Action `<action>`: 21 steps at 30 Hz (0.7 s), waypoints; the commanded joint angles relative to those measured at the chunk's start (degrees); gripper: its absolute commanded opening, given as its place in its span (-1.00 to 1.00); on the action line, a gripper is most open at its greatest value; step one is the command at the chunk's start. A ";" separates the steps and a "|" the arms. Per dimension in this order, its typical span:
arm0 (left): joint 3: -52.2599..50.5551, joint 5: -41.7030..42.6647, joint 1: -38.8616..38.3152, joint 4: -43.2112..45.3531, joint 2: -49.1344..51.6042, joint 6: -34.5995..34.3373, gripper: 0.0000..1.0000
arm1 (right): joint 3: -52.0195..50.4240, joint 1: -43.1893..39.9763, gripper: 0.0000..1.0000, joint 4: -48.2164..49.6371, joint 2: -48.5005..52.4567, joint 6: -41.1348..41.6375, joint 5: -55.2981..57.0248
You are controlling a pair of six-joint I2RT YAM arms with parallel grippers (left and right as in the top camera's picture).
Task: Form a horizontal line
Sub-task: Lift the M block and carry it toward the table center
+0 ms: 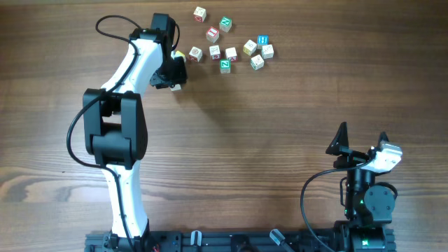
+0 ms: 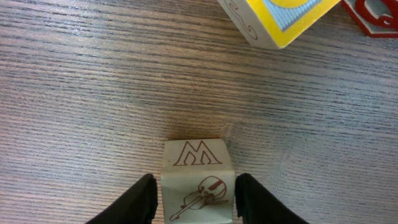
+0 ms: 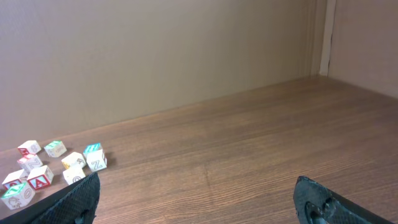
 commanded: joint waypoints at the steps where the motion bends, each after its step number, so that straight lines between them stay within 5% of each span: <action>1: -0.48 -1.11 -0.26 0.26 0.96 0.55 -0.07 | -0.04 -0.28 0.99 0.17 -0.17 -0.68 0.37; 6: -0.48 -1.49 -0.26 0.61 0.96 0.57 0.03 | -0.04 -0.28 0.99 0.15 -0.17 -0.70 0.37; 8: -0.48 -1.49 -0.26 1.05 0.96 0.55 -0.20 | -0.04 -0.28 0.99 0.15 -0.17 -0.72 0.37; 11: -0.48 -1.46 -0.26 1.29 0.96 0.55 -0.18 | -0.04 -0.28 0.99 0.15 -0.17 -0.70 0.37; 15: -0.48 -1.44 -0.26 1.25 0.96 0.55 -0.46 | -0.04 -0.28 0.99 0.15 -0.17 -0.68 0.37; 21: -0.48 -1.46 -0.26 1.22 0.96 0.55 -0.30 | -0.04 -0.28 1.00 0.17 -0.17 -0.70 0.37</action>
